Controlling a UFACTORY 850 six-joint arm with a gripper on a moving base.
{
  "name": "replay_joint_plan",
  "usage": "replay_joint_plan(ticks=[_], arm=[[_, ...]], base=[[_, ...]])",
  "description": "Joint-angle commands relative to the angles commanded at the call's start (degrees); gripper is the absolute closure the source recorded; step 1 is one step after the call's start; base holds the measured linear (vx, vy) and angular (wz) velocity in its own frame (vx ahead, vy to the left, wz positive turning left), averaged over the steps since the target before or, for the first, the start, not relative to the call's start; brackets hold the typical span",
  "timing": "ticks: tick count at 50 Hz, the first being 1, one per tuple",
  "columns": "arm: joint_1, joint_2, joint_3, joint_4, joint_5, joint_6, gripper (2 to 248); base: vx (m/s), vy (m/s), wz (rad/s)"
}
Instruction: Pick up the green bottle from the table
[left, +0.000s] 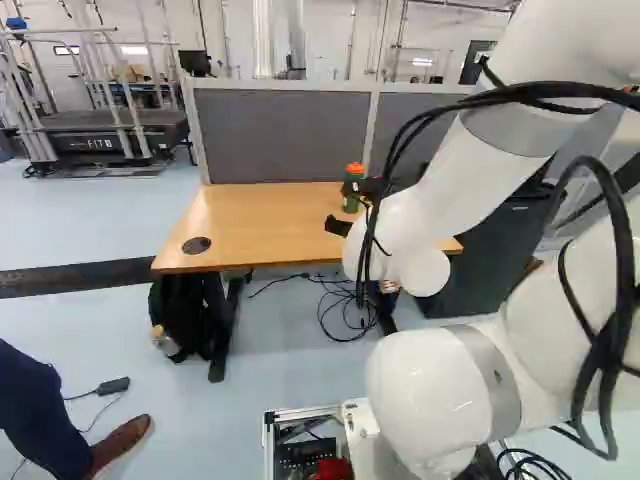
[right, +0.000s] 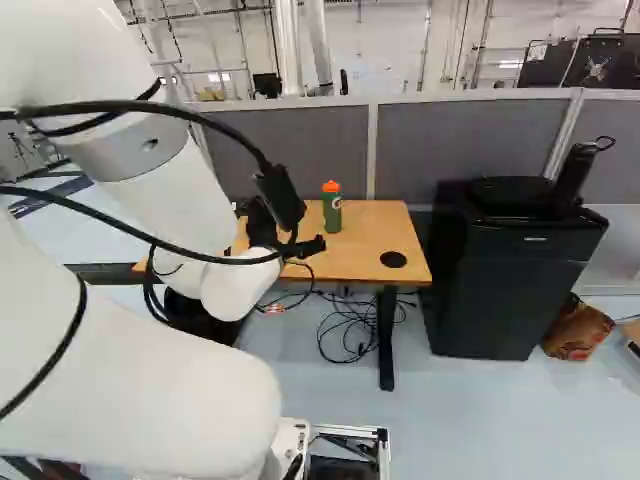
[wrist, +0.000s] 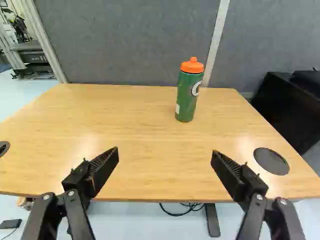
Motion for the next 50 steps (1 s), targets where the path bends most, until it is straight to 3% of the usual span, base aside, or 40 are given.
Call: replay_joint_plan(ticks=[50], arm=[[-0.8, -15.2, -14.0, 0.0, 0.0, 0.0, 3]], base=[[0.000, 0.000, 0.000]])
